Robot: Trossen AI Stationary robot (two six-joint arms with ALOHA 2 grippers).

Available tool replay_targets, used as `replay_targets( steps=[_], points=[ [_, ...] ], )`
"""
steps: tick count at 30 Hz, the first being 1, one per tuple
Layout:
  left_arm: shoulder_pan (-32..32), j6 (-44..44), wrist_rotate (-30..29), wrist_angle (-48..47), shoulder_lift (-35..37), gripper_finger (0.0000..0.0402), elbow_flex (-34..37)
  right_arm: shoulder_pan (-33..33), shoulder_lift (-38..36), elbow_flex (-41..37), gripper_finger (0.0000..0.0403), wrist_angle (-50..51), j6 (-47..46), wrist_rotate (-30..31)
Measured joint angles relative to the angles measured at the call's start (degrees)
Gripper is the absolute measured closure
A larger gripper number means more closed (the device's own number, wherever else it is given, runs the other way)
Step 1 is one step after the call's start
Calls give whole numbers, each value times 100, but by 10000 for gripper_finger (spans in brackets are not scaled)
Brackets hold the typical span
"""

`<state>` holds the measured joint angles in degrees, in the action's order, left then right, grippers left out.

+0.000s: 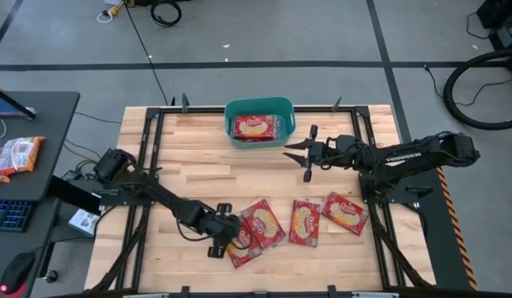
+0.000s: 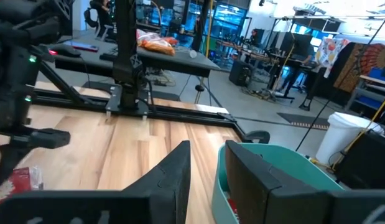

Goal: Sort popcorn bags into baskets
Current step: Put the red popcorn bag into the bin

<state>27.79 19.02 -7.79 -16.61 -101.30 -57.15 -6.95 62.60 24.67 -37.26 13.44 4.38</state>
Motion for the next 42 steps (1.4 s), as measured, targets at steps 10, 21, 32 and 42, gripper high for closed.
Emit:
replay_targets(
  steps=[10, 21, 32, 42],
  points=[
    [-394, 1658, -162, -322, 44, 235, 482, 5, 14, 0, 298, 242, -277, 0],
    [-535, 3091, -1081, -3589, -9, 235, -374, 33, 14, 2, 298, 452, -600, -2],
    [-96, 946, -1078, -3736, -20, 235, -1066, 238, 14, 0, 298, 810, -625, -2],
    [440, 426, -1591, -3587, -529, 162, -1061, 318, 14, 0, 298, 795, -698, 48]
  ],
)
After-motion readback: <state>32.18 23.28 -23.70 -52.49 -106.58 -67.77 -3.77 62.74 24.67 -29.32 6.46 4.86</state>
